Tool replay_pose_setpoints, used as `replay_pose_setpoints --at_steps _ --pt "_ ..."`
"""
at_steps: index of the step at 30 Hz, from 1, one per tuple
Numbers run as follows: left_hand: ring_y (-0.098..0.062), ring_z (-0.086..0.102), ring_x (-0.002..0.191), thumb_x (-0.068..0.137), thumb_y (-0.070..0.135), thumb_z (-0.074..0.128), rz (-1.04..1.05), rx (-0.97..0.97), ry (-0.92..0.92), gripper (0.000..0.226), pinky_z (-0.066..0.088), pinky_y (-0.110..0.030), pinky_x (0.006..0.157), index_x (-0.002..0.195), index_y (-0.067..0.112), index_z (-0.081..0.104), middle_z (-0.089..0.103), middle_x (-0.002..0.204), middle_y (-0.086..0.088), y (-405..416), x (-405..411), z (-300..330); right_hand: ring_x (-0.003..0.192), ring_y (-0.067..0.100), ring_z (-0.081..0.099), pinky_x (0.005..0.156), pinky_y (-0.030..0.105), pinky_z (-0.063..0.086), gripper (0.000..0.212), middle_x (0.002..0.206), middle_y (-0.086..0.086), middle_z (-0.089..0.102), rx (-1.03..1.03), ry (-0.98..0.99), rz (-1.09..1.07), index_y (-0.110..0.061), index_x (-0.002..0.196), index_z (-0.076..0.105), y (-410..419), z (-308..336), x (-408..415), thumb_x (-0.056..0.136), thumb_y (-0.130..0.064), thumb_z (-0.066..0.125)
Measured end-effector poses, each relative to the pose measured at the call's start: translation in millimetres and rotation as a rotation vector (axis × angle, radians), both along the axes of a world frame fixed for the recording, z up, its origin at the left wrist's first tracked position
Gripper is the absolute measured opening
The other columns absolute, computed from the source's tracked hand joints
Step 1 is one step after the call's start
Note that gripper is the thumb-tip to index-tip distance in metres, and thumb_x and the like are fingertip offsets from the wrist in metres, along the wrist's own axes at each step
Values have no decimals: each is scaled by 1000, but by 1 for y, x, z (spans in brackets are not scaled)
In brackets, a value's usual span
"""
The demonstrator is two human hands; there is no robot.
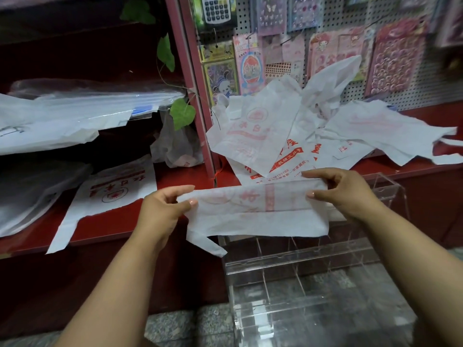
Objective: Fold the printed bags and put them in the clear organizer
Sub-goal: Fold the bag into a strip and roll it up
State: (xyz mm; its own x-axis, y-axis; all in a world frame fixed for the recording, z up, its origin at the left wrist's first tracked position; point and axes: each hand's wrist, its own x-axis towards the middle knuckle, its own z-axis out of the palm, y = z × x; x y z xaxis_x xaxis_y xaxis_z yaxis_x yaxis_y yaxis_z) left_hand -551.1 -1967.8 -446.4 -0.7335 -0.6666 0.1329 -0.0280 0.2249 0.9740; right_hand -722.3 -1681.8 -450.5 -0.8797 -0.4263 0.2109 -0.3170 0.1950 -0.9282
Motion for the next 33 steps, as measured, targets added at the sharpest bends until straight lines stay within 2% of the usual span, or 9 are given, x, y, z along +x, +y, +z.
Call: replay_pose_setpoints --at_steps 2,4,9,13,17,21,25,29,33 --pt "-13 68 85 81 2 75 35 -105 -3 28 56 -20 70 103 18 73 74 96 -4 2 1 4 93 -5 58 83 10 49 35 106 -7 65 27 78 -45 -21 105 71 1 0 -2 76 -2 76" --pt "-12 63 77 81 6 76 70 -192 -8 25 51 -13 60 102 19 73 69 89 -5 3 1 6 93 0 58 89 21 50 28 104 -5 66 55 142 -90 -19 103 71 0 -1 -6 78 -7 75" --pt "-14 66 79 81 16 78 77 -210 4 20 44 -21 64 98 26 72 72 94 -8 -5 1 6 100 20 62 91 40 51 23 104 2 69 82 190 -135 -11 102 72 -2 -4 -16 80 -12 75" --pt "-15 67 77 83 14 75 90 -321 -15 8 47 -18 64 86 20 71 71 84 -4 0 4 7 74 3 49 70 21 40 13 85 -10 56 95 299 -123 -14 94 73 -5 -5 -17 81 -12 74" --pt "11 57 65 92 14 65 79 -355 40 13 43 -10 57 79 15 62 63 98 7 5 5 14 84 -4 48 75 8 39 6 101 -5 51 36 311 -188 -19 89 67 -8 -4 -17 85 -18 71" --pt "-5 47 61 101 20 48 72 -226 136 19 39 -20 55 82 24 47 56 81 6 13 3 15 88 23 64 85 44 52 6 95 3 68 -108 117 -104 -21 92 62 -11 -5 -13 93 -26 60" --pt "-13 49 73 98 27 48 231 -392 173 19 42 -32 64 83 36 41 51 83 6 20 1 9 64 18 49 63 32 40 15 74 9 55 -65 184 -204 -16 105 52 -20 -6 -7 95 -27 56" --pt "-20 52 65 97 30 51 244 -298 127 16 46 -34 57 92 42 42 56 84 -5 15 -4 4 46 13 34 48 23 32 34 57 2 38 -138 74 -192 -29 120 40 -22 -11 -3 93 -24 61" --pt "-19 42 51 97 23 57 221 -128 41 19 38 -23 43 103 35 43 50 77 -8 7 -5 -1 51 7 42 53 14 35 14 63 2 47 -138 -54 -110 -23 99 55 -22 -12 -3 93 -11 59"
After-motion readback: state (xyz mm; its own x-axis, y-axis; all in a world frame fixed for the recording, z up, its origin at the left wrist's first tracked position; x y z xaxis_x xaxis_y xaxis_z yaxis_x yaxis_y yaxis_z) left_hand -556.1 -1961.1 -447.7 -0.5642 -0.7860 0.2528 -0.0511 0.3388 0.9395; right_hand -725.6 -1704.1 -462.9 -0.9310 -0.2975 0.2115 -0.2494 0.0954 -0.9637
